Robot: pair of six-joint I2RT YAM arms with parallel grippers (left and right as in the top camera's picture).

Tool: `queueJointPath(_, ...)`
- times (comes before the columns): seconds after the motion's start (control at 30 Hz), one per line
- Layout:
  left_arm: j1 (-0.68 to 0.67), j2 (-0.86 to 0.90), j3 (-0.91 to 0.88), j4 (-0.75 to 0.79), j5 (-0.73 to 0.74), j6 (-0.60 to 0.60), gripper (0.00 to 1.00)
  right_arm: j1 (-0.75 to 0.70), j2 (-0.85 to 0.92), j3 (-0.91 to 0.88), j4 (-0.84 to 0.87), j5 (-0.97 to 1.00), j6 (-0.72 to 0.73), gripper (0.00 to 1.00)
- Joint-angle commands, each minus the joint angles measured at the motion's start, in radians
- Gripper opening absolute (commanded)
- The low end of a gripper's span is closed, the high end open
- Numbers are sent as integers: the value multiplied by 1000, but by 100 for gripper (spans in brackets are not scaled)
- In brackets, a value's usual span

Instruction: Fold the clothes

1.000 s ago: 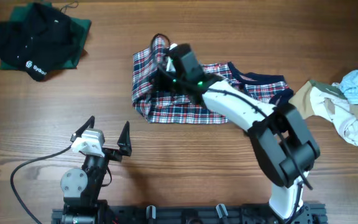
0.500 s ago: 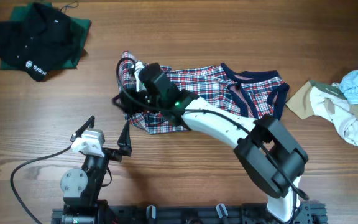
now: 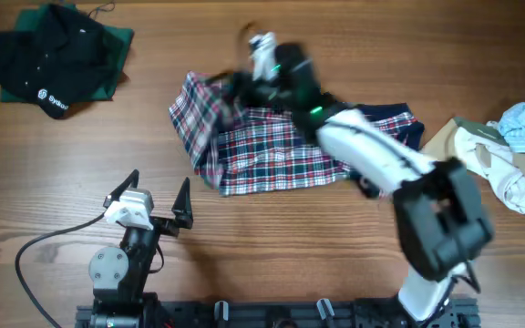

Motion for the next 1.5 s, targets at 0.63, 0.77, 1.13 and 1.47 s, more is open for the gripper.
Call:
queueJointPath(0.63, 6, -3, -5, -4, -9, 1, 100, -69, 236, 5, -71, -109, 87, 83)
queueJointPath(0.77, 6, -3, -5, -4, -9, 1, 100, -7, 241, 5, -59, -93, 83, 83)
queueJointPath(1.13, 6, -3, -5, -4, -9, 1, 100, 49, 241, 5, 13, -86, 82, 76)
queueJointPath(1.47, 6, -3, -5, -4, -9, 1, 100, 154, 241, 5, 161, -122, 140, 11)
